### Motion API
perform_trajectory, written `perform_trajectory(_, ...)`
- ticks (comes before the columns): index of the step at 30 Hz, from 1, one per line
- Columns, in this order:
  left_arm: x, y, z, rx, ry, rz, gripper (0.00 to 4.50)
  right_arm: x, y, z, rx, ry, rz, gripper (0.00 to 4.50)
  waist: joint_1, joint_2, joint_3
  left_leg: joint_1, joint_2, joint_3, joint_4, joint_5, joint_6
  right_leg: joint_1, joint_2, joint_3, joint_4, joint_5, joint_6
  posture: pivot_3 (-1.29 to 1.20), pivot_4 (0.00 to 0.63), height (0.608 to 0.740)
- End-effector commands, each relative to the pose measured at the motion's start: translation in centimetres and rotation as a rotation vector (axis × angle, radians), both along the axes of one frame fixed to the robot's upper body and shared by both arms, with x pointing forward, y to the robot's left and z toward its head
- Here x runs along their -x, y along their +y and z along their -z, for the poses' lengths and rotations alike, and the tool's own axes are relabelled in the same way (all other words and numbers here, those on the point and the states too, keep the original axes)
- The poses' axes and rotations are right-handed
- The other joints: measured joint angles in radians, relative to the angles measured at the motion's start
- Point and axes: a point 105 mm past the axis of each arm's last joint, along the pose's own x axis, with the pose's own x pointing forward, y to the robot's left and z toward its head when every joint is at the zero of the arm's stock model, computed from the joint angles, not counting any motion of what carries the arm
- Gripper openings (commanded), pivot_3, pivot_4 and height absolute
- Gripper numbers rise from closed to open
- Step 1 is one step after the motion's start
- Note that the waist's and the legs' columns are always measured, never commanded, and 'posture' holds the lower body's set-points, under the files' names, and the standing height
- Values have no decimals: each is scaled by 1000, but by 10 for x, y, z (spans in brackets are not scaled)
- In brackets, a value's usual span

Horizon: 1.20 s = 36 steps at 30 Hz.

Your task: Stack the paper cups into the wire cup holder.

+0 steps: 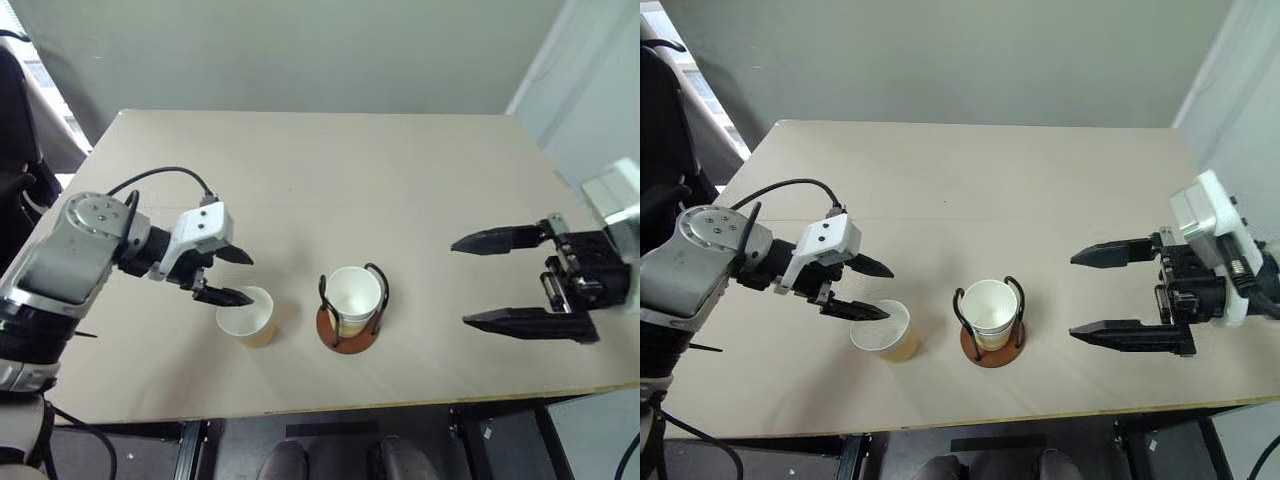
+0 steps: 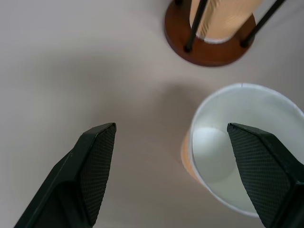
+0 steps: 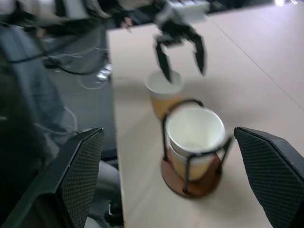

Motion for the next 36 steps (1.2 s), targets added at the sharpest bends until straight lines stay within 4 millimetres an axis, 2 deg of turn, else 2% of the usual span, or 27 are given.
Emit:
perform_trajectory(1, -5, -3, -6, -17, -36, 24, 4021, 4, -3, -11, 5, -77, 35, 4420, 1, 0, 0, 0, 0, 0, 0, 0, 0, 0, 0, 0, 0, 0, 0, 0, 150, 740)
perform_trajectory(4, -5, -8, -2, -26, -20, 49, 4021, 6, -3, -11, 11, -84, 46, 4420, 2, 0, 0, 0, 0, 0, 0, 0, 0, 0, 0, 0, 0, 0, 0, 0, 150, 740)
perform_trajectory(7, -7, -9, 2, -40, -8, 61, 3369, 7, -4, -11, 15, -88, 57, 4449, 3, 0, 0, 0, 0, 0, 0, 0, 1, 0, 0, 0, -1, 0, 1, 0, 150, 740)
perform_trajectory(16, -6, -11, 2, -46, 20, 94, 25, 8, -5, -10, 26, -104, 82, 4449, 3, 0, 0, -1, 0, 0, 0, -1, 1, 0, 0, 0, -1, 1, 1, 0, 150, 740)
perform_trajectory(18, -6, -12, 0, -43, 20, 103, 25, 8, -5, -11, 29, -109, 87, 4449, 3, 0, 0, -1, 0, 0, 0, -1, 1, 0, 0, 0, -1, 1, 2, 0, 150, 740)
perform_trajectory(22, -9, -21, -17, 22, -13, 145, 25, 6, -7, -12, 31, -119, 97, 4449, 6, 0, 0, -1, 0, 0, 1, -1, 1, 0, 0, 0, -1, 1, 2, 0, 150, 740)
perform_trajectory(27, -27, -39, -64, 109, -150, 222, 25, 4, -12, -16, 39, -135, 112, 4449, 14, -1, 0, -3, 0, -1, 3, -1, 2, 1, 0, -1, -3, 3, 5, 0, 150, 740)
perform_trajectory(31, -34, -73, -119, 243, -282, 355, 25, 4, -15, -21, 38, -149, 120, 4449, 19, -1, 0, -8, 0, -2, 4, -1, 4, 0, 0, -2, -10, 6, 11, 0, 150, 740)
perform_trajectory(34, -28, -101, -144, 317, -326, 488, 25, 4, -16, -20, 47, -151, 123, 4449, 21, -1, 0, -13, -1, -2, 6, -2, 7, -1, -2, -2, -13, 8, 14, 0, 150, 740)
perform_trajectory(36, -20, -122, -154, 350, -332, 591, 25, 3, -17, -19, 54, -154, 129, 4449, 23, -1, 0, -15, -2, -1, 7, -3, 9, -1, -3, -1, -14, 10, 18, 0, 150, 740)
